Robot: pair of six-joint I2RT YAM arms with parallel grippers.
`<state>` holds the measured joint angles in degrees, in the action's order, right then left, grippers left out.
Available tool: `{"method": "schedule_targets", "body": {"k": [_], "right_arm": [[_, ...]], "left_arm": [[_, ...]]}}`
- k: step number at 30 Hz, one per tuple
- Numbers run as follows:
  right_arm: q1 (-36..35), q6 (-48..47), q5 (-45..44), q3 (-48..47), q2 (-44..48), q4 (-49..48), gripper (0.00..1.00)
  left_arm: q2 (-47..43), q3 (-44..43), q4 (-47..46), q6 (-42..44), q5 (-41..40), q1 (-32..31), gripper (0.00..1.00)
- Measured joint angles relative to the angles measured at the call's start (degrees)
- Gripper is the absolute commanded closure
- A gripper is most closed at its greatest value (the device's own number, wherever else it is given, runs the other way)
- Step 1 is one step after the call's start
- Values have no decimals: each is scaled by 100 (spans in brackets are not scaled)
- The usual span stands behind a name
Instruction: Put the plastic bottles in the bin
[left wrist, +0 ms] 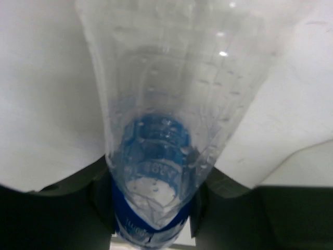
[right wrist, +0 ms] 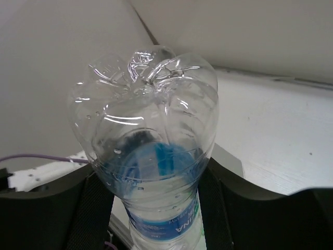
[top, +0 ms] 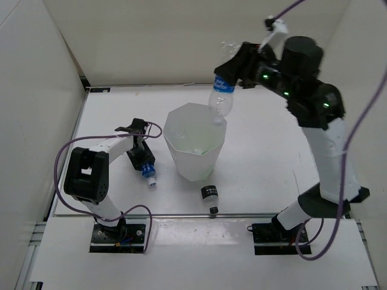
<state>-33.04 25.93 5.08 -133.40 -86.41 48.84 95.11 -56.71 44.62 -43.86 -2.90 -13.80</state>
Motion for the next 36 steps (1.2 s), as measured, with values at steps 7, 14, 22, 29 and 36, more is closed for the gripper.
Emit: {"method": "schedule_targets", "body": {"k": [7,14,22,29,36], "right_arm": [[-815,-675,-389,1128,-997,-79,49],[-1233,-824,-1119,1394,-1045,256,0],[-1226,-361,-2245,3694,2461,24,0],[-1224,378,-2618,5377,3943,55,0],[-1224,879,-2669,6319,3947,385,0]], "left_arm": [[-284,-229,76,109,-173,-11,59],[-2037,-1502,1069,-422,-933,-28,55],[-3045,-3703,334,-238,-1362,-737,42],[-1641,-4468,-179,190,-1198,-2216,37],[118,-5027,107,798,-1543,-3357,20]]}}
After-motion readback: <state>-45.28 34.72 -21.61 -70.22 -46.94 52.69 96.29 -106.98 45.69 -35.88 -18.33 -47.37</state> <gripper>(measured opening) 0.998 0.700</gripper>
